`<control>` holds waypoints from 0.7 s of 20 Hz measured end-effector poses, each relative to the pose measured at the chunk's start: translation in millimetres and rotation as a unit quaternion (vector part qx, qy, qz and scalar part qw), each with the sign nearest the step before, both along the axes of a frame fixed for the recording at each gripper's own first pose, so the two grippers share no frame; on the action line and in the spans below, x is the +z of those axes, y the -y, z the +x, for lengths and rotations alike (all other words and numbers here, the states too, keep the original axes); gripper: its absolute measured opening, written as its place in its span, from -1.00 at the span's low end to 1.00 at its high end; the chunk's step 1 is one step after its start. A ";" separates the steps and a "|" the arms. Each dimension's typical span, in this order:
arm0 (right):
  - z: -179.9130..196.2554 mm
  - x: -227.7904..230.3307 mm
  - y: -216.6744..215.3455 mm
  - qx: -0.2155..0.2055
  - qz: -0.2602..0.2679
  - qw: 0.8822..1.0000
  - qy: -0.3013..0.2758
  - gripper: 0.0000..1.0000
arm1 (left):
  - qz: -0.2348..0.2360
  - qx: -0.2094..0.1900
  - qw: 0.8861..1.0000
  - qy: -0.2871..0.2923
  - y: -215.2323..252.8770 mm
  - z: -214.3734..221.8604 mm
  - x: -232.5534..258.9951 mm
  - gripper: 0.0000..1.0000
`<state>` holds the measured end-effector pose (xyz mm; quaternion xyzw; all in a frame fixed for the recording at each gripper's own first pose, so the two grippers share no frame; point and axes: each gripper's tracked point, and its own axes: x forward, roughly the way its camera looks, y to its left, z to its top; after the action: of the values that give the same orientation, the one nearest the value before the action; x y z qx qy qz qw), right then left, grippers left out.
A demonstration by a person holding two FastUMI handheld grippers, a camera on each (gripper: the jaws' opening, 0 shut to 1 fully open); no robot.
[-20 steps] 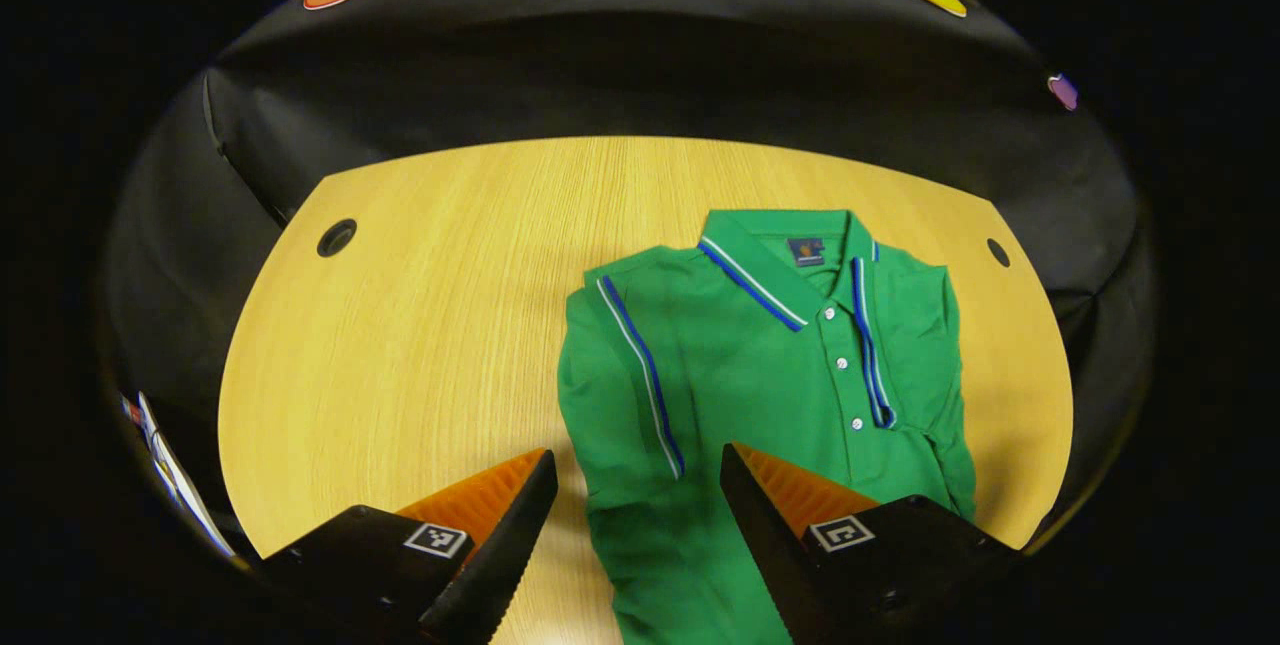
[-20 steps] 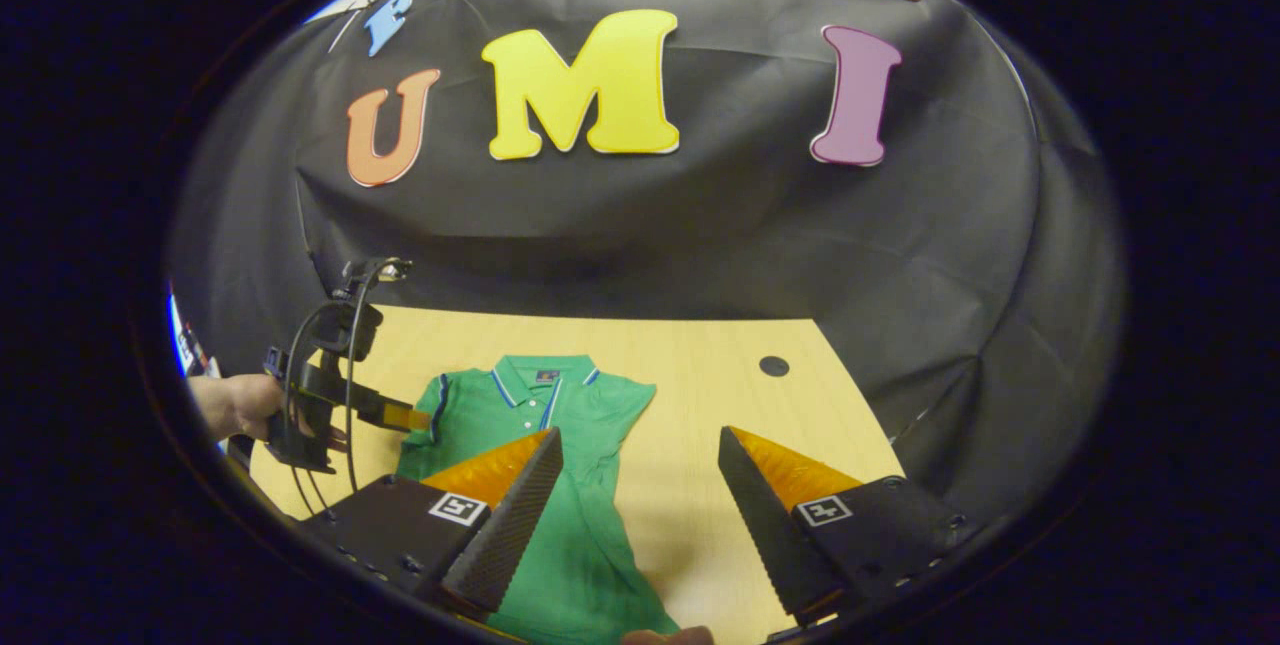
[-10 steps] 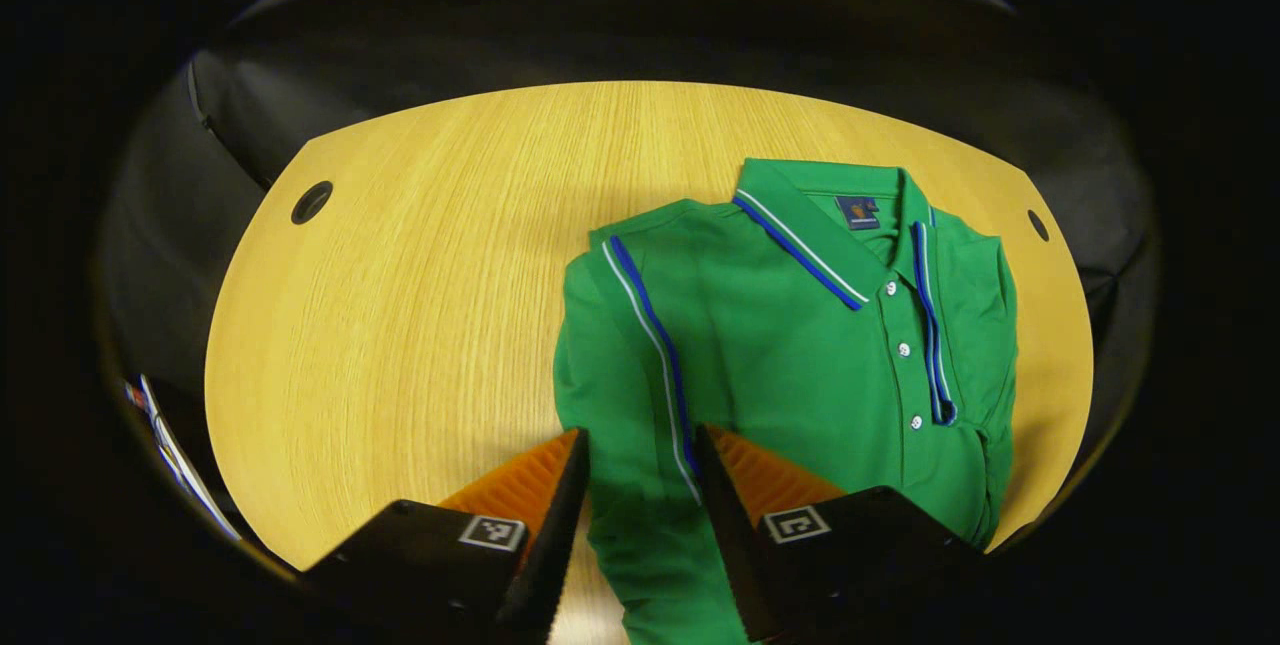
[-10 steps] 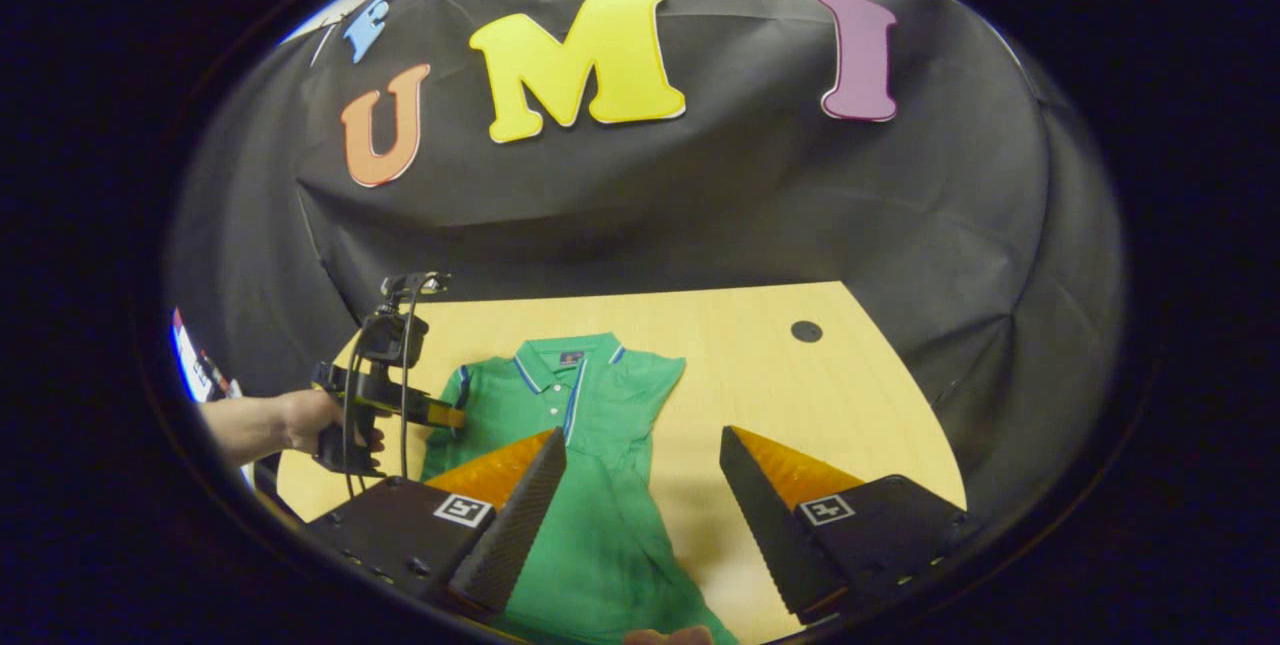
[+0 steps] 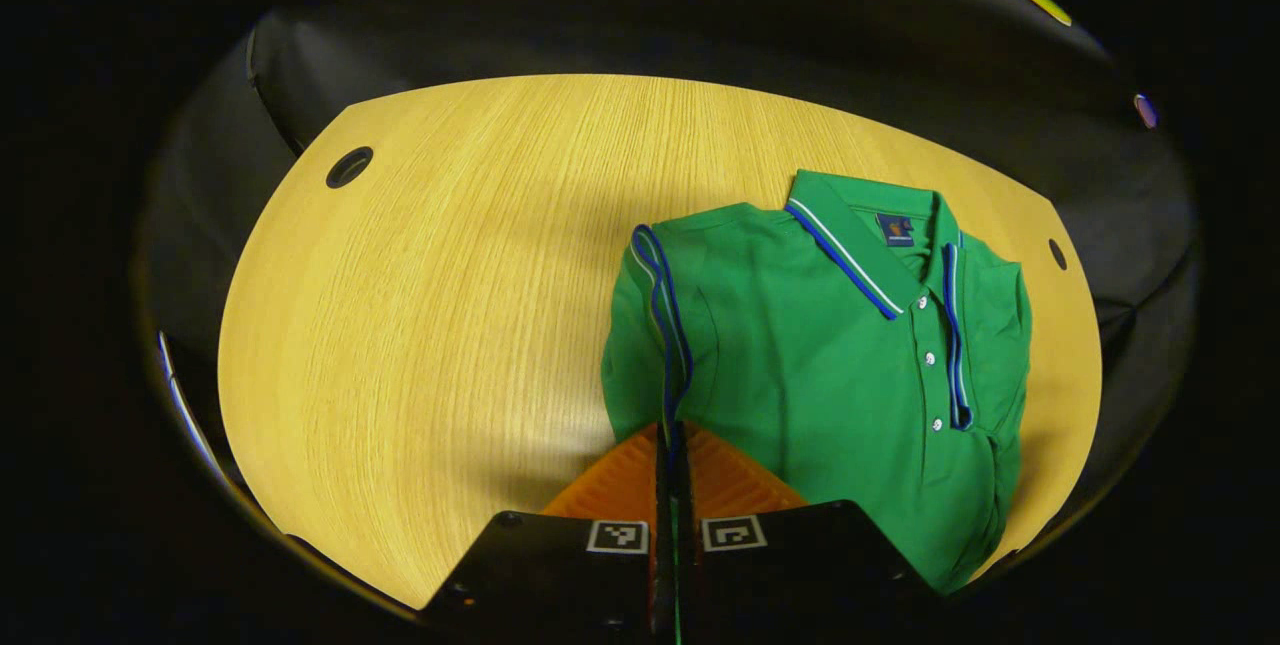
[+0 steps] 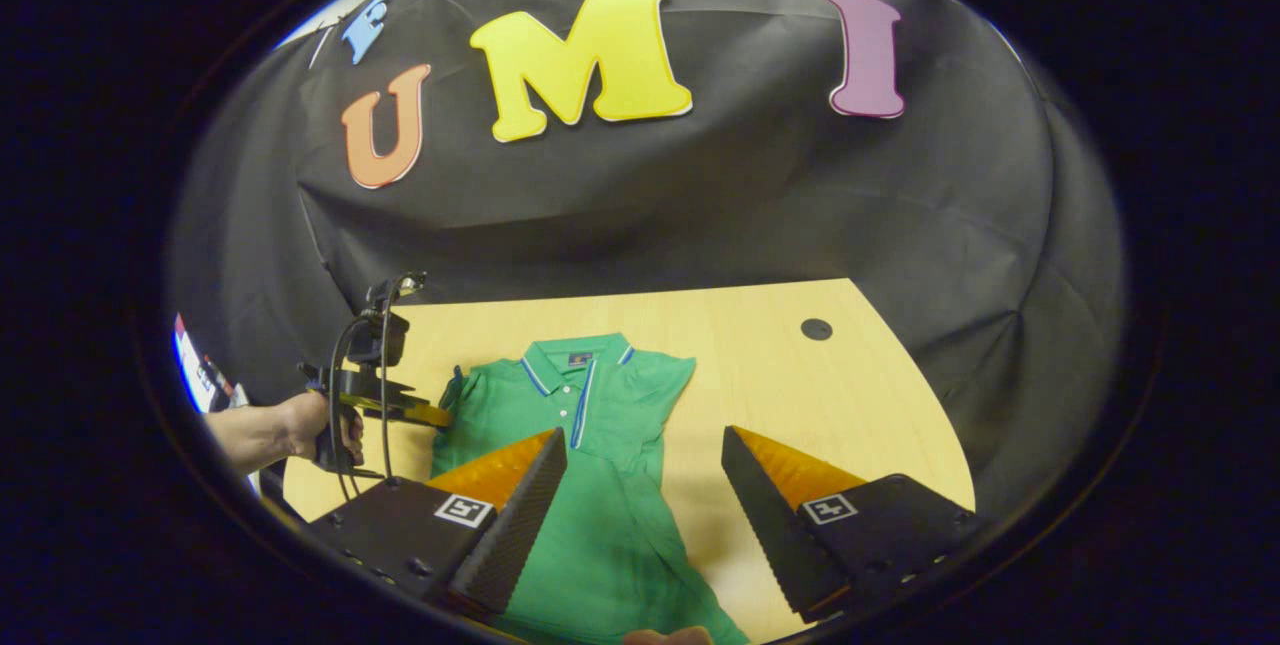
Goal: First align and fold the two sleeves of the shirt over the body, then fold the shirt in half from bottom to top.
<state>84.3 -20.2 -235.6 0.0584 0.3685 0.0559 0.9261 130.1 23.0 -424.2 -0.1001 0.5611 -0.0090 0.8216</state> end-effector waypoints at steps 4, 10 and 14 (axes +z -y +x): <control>-2.9 3.9 -6.8 0.004 0.005 1.000 0.003 0.83 | -0.038 0.019 0.999 0.031 1.6 5.4 28.0 -0.87; -9.0 16.8 -16.5 0.014 0.013 1.000 0.017 0.83 | -0.063 0.009 0.995 0.075 15.3 12.7 81.8 -0.87; -18.5 26.8 -7.2 0.008 0.011 1.000 0.028 0.92 | -0.066 -0.018 0.994 0.087 45.3 18.7 101.6 -0.87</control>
<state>65.8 -13.0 -208.8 0.0636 0.3423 0.0689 0.9349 148.8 -22.3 -322.6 -0.1431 0.4869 -0.0692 0.8588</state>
